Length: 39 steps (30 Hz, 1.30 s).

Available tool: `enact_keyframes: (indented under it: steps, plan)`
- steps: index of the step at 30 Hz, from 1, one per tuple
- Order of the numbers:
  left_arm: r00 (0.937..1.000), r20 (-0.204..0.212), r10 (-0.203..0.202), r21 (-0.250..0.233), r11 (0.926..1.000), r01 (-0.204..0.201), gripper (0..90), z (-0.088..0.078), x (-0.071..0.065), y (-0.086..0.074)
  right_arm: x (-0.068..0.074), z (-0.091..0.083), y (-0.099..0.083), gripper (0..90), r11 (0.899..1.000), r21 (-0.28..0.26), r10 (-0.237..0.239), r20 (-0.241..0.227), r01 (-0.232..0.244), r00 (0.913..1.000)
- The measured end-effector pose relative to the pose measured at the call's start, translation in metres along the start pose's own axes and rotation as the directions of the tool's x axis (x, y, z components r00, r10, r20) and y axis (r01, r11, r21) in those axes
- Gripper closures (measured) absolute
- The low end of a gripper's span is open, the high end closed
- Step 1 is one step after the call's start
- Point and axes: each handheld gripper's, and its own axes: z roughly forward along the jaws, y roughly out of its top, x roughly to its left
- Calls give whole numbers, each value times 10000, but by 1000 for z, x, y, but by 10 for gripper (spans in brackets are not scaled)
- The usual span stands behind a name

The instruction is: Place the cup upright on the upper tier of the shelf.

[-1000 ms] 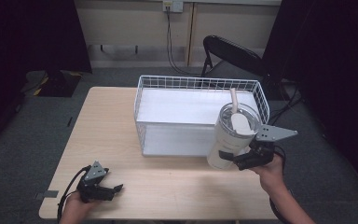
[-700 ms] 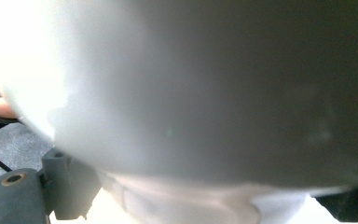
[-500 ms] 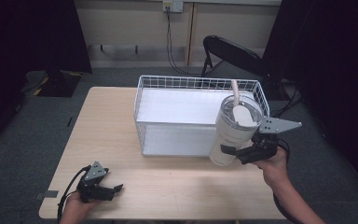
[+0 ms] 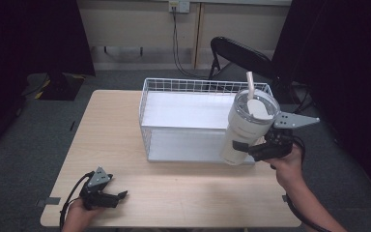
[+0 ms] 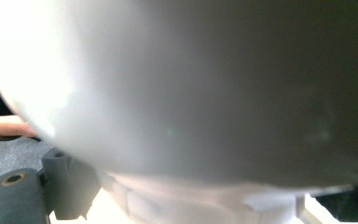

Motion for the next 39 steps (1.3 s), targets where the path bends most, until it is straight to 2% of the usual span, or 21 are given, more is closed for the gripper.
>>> enact_keyframes:
  steps: [21, 31, 39]
  plan:
    - [10000, -11, -14, -7, 10000, 14, 132, 0, 0, 0, -13, -9, 37, 106, 10000, -80, 34, 303, -32, 9995]
    - [10000, -9, -15, -7, 10000, 15, 133, 0, 0, 0, -15, -5, 61, 105, 9998, -150, -86, 475, 94, 9988]
    - [10000, -9, -20, -7, 10000, 20, 132, 0, 0, 0, -17, 2, 73, 106, 9999, -125, -78, 611, 86, 9981]
